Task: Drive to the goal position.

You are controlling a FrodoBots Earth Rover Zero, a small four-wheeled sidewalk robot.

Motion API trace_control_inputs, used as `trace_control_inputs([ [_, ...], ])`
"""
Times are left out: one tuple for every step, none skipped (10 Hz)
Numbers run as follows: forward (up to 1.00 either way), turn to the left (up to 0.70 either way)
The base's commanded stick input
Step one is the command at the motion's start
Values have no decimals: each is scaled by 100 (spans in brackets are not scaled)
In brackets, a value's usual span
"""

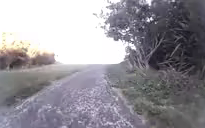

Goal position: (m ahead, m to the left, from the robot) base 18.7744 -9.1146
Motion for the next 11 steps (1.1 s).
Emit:
trace_control_inputs([
  [100, 0],
  [100, 0],
  [100, 0],
  [100, 0],
  [100, 0],
  [100, 0],
  [100, 0],
  [100, 0],
  [100, 0],
  [100, 23],
  [100, 7],
])
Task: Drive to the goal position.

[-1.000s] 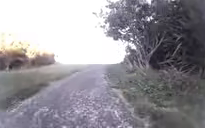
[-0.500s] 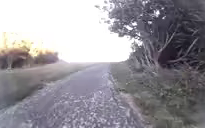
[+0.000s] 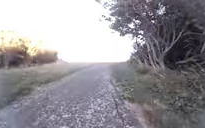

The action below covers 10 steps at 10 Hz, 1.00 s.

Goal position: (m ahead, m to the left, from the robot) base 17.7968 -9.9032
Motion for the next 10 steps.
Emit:
trace_control_inputs([
  [100, 0],
  [100, 0],
  [100, 0],
  [100, 0],
  [100, 0],
  [100, 0],
  [100, 0],
  [100, 0],
  [100, 0],
  [100, 9],
])
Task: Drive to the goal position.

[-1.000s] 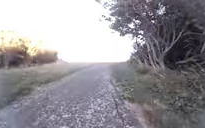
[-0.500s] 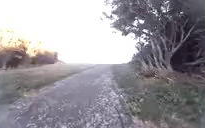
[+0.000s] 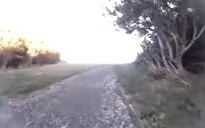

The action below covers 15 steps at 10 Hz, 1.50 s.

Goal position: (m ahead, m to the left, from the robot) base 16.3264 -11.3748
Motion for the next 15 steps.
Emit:
trace_control_inputs([
  [100, 22],
  [100, 3],
  [100, 1],
  [100, 0],
  [100, 0],
  [100, 0],
  [100, 0],
  [100, 0],
  [100, 0],
  [100, 0],
  [100, 0],
  [100, 0],
  [100, 0],
  [100, 0],
  [100, 0],
])
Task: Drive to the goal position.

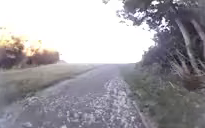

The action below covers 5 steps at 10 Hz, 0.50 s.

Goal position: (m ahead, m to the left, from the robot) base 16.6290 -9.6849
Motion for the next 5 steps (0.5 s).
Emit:
trace_control_inputs([
  [100, 0],
  [100, 0],
  [100, 0],
  [100, 0],
  [100, 0],
])
